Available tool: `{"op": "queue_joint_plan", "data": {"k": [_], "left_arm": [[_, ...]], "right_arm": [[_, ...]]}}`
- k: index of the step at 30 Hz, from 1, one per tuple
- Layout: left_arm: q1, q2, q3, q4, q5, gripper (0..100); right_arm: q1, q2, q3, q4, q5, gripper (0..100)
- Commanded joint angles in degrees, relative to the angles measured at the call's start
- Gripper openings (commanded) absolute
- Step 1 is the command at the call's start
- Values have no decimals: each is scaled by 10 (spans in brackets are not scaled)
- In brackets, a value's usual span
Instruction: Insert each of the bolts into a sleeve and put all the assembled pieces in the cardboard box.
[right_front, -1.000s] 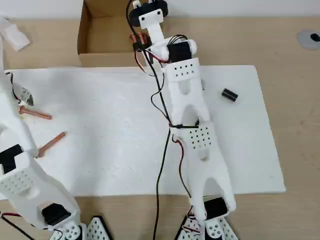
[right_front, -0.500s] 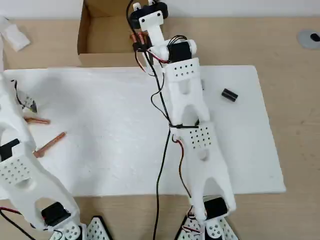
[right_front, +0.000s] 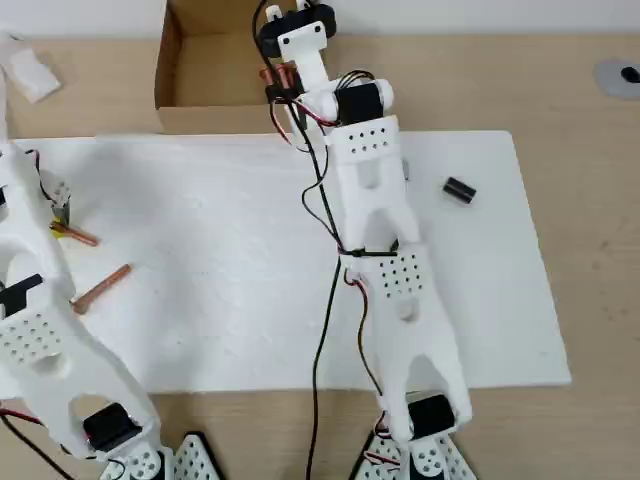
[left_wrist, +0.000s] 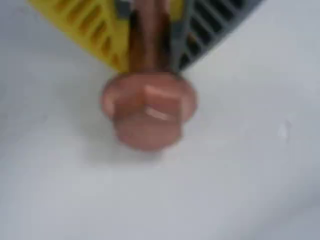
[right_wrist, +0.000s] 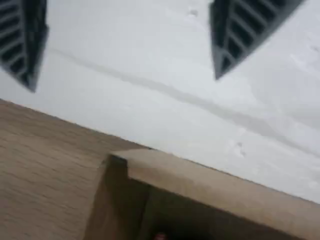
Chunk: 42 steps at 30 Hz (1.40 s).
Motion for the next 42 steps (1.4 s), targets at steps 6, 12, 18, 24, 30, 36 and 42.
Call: {"op": "queue_joint_plan", "data": {"k": [6, 12, 18, 24, 30, 36, 42], "left_arm": [[44, -71, -126, 153, -176, 9], [113, -199, -153, 243, -266, 9], [193, -400, -45, 250, -310, 9], [242, -567, 133, 171, -319, 9], [277, -691, 301, 81, -319, 8], [336, -787, 407, 29, -320, 7], [361, -833, 476, 10, -320, 7]], "right_arm": [[5, -131, -27, 87, -113, 264], [55, -233, 3, 102, -169, 263], [109, -379, 269, 102, -231, 263], [129, -542, 531, 100, -280, 263], [131, -607, 695, 100, -278, 263], [126, -609, 811, 87, -290, 263], [131, -589, 872, 4, -348, 263]]}}
